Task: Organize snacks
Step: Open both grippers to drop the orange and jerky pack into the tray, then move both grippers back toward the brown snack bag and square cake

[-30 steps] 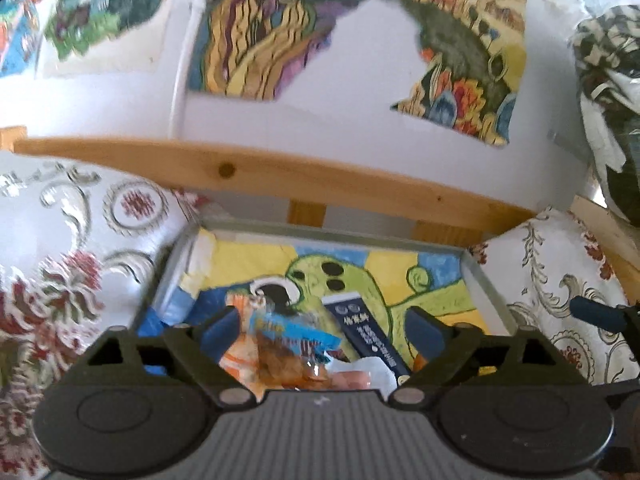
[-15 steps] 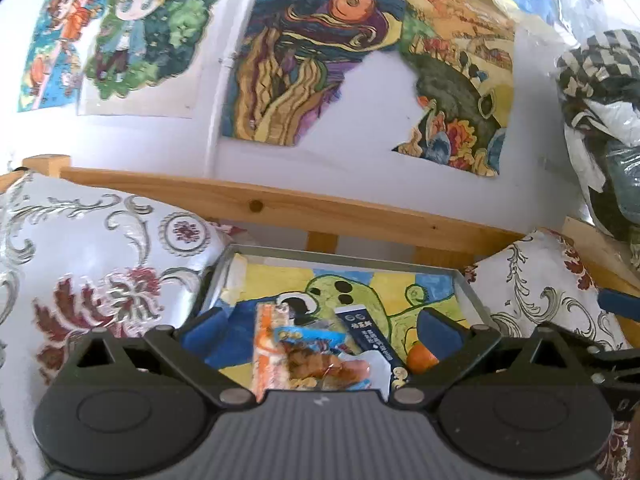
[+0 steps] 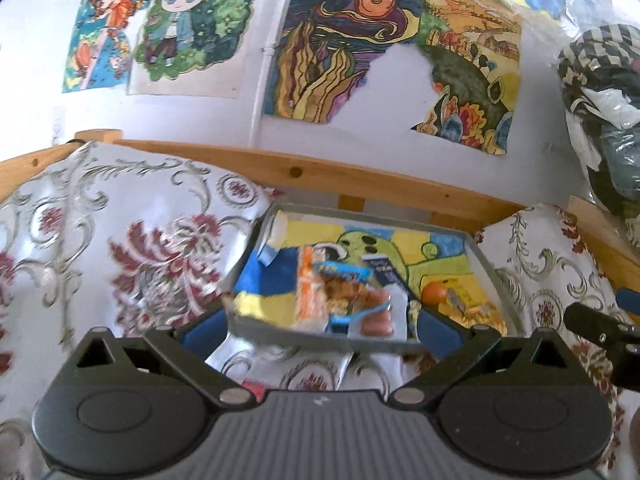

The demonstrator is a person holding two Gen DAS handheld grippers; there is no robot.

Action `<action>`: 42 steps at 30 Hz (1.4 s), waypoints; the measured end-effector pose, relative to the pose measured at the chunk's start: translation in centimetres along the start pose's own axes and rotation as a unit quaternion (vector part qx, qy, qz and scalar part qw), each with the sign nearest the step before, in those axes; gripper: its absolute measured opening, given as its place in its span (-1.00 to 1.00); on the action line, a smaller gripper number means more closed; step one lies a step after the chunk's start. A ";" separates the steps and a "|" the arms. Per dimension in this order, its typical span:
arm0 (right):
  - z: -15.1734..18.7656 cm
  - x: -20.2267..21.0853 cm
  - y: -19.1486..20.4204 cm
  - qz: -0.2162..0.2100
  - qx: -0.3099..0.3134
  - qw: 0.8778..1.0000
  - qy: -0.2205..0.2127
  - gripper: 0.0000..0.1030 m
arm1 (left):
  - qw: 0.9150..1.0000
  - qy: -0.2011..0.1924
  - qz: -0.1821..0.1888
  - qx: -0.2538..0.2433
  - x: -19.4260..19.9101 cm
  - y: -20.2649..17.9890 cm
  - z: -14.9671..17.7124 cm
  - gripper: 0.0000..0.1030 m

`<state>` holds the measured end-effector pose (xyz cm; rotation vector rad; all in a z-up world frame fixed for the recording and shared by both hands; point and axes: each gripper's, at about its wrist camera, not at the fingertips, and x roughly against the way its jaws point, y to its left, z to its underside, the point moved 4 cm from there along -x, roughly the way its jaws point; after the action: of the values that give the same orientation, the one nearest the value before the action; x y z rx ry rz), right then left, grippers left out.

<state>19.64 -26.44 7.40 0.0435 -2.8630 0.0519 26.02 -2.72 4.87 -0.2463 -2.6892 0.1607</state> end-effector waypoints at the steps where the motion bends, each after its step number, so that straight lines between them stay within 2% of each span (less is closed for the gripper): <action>1: 0.4 0.6 0.1 -0.002 -0.002 1.000 0.003 0.99 | 1.000 0.002 -0.003 0.000 0.6 0.1 0.3 0.99; 9: 3.3 5.1 1.0 -0.010 -0.018 1.000 0.020 0.99 | 1.000 0.017 -0.021 -0.009 5.0 0.5 3.4 0.99; 17: 6.0 8.3 1.0 -0.003 -0.028 0.998 0.050 0.99 | 0.999 0.041 -0.020 -0.018 7.5 0.2 6.8 0.99; 23: 8.4 9.1 0.9 0.005 -0.040 0.995 0.097 0.99 | 0.997 0.066 -0.017 -0.018 8.0 -0.1 9.3 0.99; 30: 11.1 9.7 2.6 -0.028 -0.038 0.988 0.148 0.99 | 0.996 0.088 -0.024 -0.015 8.3 0.2 11.4 0.99; 36: 11.8 9.7 4.3 -0.049 -0.015 0.987 0.154 0.99 | 0.994 0.103 -0.040 -0.014 8.4 0.8 12.6 0.99; 42: 12.1 9.1 4.7 -0.051 -0.008 0.987 0.155 0.99 | 0.992 0.110 -0.051 -0.018 8.3 1.2 12.9 0.99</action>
<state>7.44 -22.40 -1.84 0.1649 -2.5465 0.0140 13.29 -0.90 -3.53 -0.1294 -2.4799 0.0506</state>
